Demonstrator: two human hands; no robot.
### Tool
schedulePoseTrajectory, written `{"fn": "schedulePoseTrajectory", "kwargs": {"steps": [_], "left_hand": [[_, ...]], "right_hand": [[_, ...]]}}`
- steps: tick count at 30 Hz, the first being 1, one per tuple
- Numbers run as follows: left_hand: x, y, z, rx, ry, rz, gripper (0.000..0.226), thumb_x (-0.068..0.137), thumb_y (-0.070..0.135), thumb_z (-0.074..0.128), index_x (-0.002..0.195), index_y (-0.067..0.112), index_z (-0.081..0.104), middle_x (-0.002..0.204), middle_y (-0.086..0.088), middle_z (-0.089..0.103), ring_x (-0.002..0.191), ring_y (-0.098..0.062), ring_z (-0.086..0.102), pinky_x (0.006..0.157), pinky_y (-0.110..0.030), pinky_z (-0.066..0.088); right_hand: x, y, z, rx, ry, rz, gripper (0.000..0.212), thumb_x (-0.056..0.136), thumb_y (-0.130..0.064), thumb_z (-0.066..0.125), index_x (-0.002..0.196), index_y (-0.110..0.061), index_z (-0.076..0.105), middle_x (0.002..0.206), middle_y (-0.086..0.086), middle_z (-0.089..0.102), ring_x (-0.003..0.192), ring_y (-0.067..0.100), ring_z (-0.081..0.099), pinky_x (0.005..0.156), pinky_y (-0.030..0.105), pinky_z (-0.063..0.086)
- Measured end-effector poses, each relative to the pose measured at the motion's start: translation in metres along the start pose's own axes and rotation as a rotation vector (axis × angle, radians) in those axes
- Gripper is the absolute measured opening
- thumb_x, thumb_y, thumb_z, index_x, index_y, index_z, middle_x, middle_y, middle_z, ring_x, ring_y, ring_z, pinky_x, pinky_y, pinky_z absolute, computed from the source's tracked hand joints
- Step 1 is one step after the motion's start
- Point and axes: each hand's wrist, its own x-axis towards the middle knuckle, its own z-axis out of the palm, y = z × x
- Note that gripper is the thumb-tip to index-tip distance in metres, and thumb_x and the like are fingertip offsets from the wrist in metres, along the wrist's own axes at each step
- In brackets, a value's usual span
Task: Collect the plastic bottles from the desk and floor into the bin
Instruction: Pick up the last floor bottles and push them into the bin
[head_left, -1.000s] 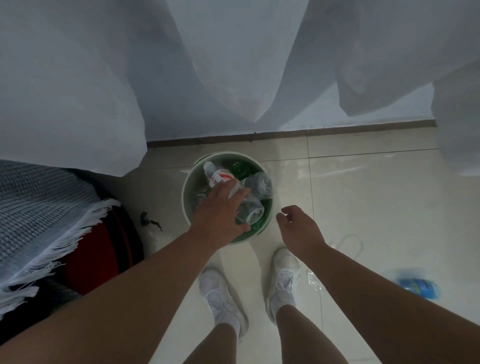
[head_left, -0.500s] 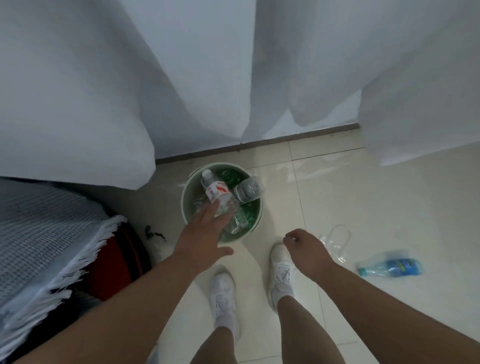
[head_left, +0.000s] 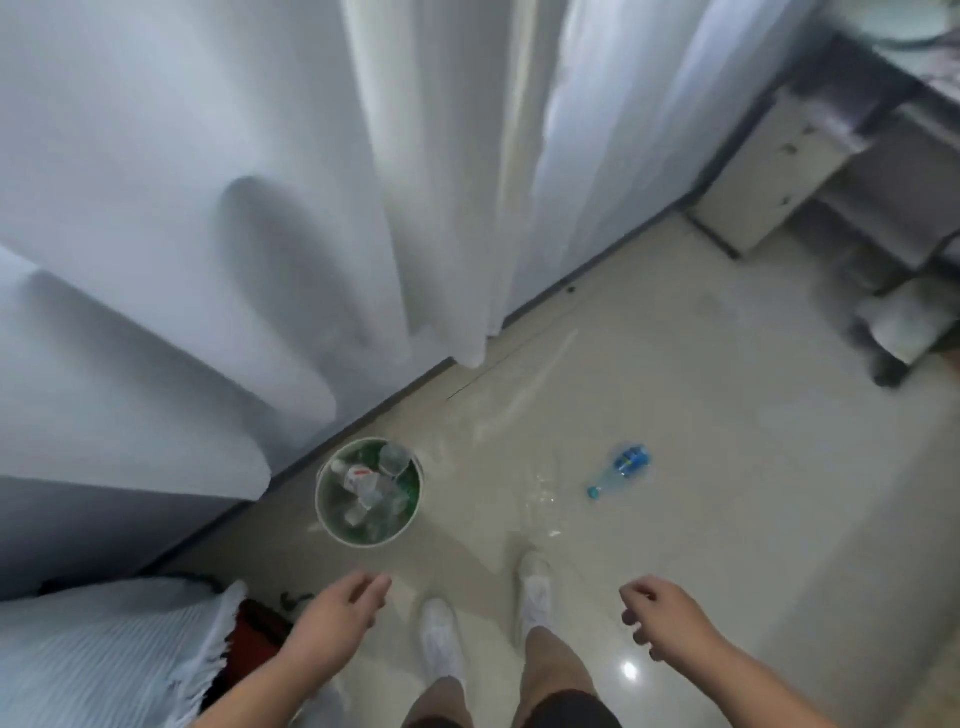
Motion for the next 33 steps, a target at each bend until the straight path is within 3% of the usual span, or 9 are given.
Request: {"fn": "schedulePoseTrajectory", "kwargs": {"steps": [6,13,17,27,33], "left_hand": [[-0.042,0.061,0.035,0.075,-0.026,0.059,0.024,0.096,0.046,0.060,0.088,0.027,0.073,0.081,0.005,0.077,0.070,-0.013,0.071,0.062,-0.032,0.051],[-0.079,0.127,0.135,0.088,-0.090,0.040,0.021,0.098,0.038,0.062,0.095,0.021,0.073,0.089,-0.001,0.077,0.078,-0.023,0.073,0.056,-0.028,0.051],[-0.099,0.153,0.190,0.034,-0.098,-0.004,0.022,0.098,0.038,0.062,0.099,0.019,0.073,0.095,-0.003,0.076,0.084,-0.027,0.073,0.067,-0.035,0.057],[-0.070,0.218,0.249,-0.077,-0.124,-0.088,0.022,0.100,0.035,0.060,0.103,0.016,0.070,0.097,-0.008,0.074,0.074,-0.024,0.065,0.061,-0.029,0.045],[-0.004,0.251,0.269,-0.073,-0.177,-0.141,0.024,0.102,0.034,0.057,0.111,0.014,0.066,0.101,-0.008,0.072,0.076,-0.023,0.064,0.061,-0.028,0.043]], "right_hand": [[-0.053,0.092,-0.052,0.222,0.075,0.070,0.017,0.094,-0.020,0.055,0.089,-0.011,0.069,0.086,0.013,0.074,0.051,0.020,0.055,0.049,0.026,0.038],[-0.049,0.197,-0.104,0.322,0.078,0.112,0.016,0.091,-0.024,0.057,0.087,-0.016,0.070,0.080,0.008,0.075,0.048,0.019,0.055,0.047,0.024,0.039],[-0.042,0.232,-0.144,0.286,0.054,0.110,0.017,0.091,-0.026,0.055,0.088,-0.016,0.069,0.081,0.007,0.074,0.049,0.019,0.056,0.045,0.021,0.038],[0.010,0.227,-0.230,0.260,0.061,0.135,0.018,0.093,-0.020,0.052,0.092,-0.009,0.066,0.078,0.007,0.068,0.053,0.021,0.050,0.046,0.024,0.034],[0.064,0.194,-0.259,0.253,0.073,0.152,0.018,0.092,-0.024,0.053,0.089,-0.016,0.067,0.087,0.007,0.073,0.055,0.019,0.054,0.048,0.025,0.039]]}}
